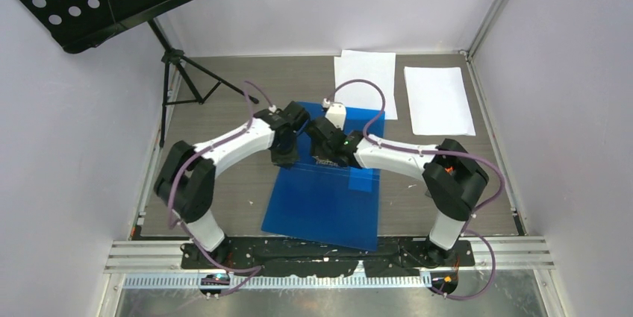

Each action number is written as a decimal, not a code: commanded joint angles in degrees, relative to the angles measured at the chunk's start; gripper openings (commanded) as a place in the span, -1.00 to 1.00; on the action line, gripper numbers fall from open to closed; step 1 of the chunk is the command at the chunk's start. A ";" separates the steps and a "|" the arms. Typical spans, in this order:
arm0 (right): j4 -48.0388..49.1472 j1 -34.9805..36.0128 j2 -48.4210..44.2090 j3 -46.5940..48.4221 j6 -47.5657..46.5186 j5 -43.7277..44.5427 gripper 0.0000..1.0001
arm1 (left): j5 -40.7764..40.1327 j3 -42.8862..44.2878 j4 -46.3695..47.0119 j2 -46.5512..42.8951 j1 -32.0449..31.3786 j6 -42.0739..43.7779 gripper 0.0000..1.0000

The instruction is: Put the files into the folder

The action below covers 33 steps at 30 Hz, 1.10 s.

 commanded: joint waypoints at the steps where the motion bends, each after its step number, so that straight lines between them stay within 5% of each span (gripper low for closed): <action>1: -1.19 -0.19 3.80 6.97 -3.84 -3.50 -0.01 | -6.55 -2.89 -4.37 -9.21 3.71 -1.87 -1.00; 11: -1.58 1.06 9.70 13.70 -1.07 -7.14 -0.06 | 0.40 -7.44 -1.31 -17.33 6.13 -2.45 -1.00; 21: -0.39 -7.26 0.90 5.74 -8.09 -8.62 0.21 | 4.53 -0.40 1.71 -5.66 -1.24 -15.51 -1.00; 33: 4.48 -7.07 2.88 -1.48 -5.58 -14.92 0.20 | 2.03 12.84 -2.20 12.75 -0.64 -18.46 -1.00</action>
